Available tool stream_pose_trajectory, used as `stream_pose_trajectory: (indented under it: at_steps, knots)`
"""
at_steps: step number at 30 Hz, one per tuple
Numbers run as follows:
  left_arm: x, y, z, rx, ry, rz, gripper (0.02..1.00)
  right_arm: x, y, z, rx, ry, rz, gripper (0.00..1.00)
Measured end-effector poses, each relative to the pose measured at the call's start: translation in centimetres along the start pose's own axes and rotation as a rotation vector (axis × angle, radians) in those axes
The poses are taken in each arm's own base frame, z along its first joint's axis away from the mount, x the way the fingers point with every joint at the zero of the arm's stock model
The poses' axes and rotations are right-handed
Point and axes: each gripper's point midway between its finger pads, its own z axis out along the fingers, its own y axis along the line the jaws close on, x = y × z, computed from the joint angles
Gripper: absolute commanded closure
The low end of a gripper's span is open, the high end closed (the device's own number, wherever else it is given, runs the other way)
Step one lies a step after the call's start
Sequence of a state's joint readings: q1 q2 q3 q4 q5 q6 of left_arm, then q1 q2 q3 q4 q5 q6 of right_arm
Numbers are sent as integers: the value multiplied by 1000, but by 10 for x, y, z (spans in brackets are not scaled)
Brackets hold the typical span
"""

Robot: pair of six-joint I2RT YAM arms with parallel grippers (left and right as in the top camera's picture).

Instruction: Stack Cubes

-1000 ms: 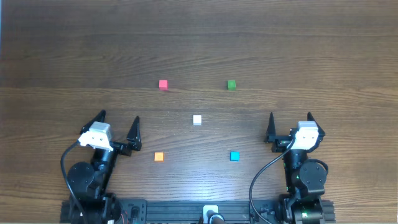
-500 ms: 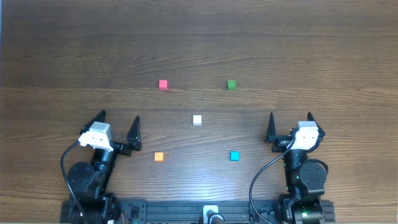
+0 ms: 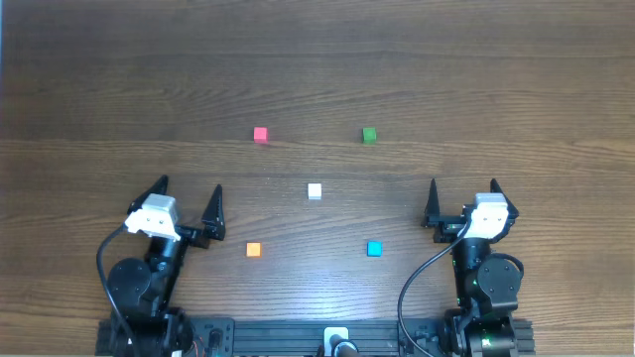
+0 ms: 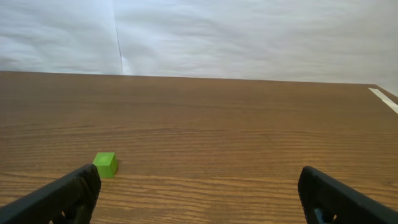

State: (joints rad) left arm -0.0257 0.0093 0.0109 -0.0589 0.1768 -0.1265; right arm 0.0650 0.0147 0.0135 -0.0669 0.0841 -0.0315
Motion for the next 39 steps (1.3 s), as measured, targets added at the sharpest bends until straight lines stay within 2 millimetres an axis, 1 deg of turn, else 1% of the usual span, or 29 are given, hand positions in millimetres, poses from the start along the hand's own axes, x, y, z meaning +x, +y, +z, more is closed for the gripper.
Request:
stream_pose_trajectory:
  at_steps: [4,7,14,18,20,24,25,26,28,31,33,34,36,39]
  knots:
    - [1,13,0,-75,-1,1,18,0,0,0,0,0,0,7]
    - [0,18,-1,-103,-2,2,20,0,0,0,0,0,0,7]
    - [-1,22,-1,-128,-9,2,23,0,0,0,0,0,1,7]
    - [-17,24,-2,-145,-73,8,20,0,0,0,0,0,0,9]
    - [-20,26,0,-155,-83,9,18,0,0,0,0,0,1,9]
    - [-18,24,8,-155,-1,3,20,0,0,0,0,0,1,7]
    - [-21,21,12,-150,30,2,20,0,0,0,0,0,0,9]
    - [-32,16,20,-138,61,2,23,0,0,0,0,-2,1,7]
    - [-47,8,33,-121,139,3,20,0,0,0,0,-1,1,9]
    - [-74,-10,61,-86,246,12,25,0,0,0,0,0,0,7]
    - [-82,-22,82,-75,346,26,23,0,0,0,-1,-3,1,9]
    - [-84,-30,95,-70,404,37,23,0,1,0,-3,-2,1,9]
    - [-81,-39,112,-72,501,53,27,0,1,0,-3,-3,1,7]
    - [-68,-51,142,-87,659,68,27,0,1,0,-4,-3,1,9]
